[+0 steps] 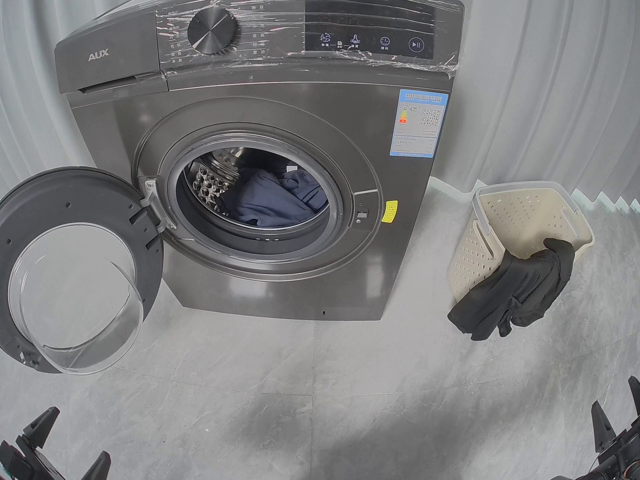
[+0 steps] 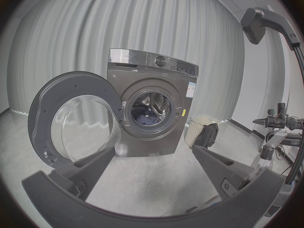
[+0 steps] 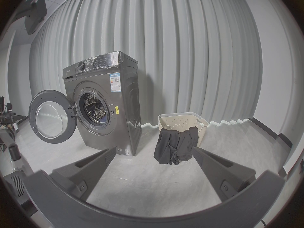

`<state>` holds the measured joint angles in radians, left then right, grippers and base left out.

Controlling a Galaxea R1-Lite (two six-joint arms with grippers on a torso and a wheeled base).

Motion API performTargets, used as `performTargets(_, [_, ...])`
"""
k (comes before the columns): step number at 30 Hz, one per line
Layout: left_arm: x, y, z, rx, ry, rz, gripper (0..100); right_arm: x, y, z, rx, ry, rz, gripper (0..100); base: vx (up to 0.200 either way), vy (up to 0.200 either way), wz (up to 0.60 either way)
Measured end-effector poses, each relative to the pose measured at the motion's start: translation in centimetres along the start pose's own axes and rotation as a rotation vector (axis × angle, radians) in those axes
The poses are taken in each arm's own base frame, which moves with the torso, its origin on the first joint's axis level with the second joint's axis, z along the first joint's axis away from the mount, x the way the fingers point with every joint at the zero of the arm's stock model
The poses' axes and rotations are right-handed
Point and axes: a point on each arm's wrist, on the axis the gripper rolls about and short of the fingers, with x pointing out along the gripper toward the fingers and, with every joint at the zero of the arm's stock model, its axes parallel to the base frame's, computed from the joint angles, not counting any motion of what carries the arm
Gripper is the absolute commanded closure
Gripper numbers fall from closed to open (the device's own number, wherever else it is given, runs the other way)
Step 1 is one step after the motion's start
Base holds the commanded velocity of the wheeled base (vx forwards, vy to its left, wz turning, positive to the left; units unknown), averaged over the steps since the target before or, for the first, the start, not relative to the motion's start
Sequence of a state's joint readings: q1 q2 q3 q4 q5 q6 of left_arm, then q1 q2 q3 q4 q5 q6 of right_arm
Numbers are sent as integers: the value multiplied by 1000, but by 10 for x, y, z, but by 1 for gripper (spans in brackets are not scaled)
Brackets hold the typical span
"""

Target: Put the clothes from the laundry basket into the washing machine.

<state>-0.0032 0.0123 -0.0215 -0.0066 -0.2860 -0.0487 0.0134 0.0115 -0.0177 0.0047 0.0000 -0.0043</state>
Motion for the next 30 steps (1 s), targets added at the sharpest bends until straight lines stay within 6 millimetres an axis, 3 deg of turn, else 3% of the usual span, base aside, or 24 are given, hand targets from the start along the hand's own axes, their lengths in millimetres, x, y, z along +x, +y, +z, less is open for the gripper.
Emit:
performTargets(15, [-1,5,0,14,3,220,0,0,0,0,0,1,0,0,0,0,0])
performTargets(22, [-1,5,-2,84,33,207,0,0,0,0,0,1,0,0,0,0,0])
performTargets(30, [-1,6,-3,38,15,284,0,0,0,0,0,1,0,0,0,-200,0])
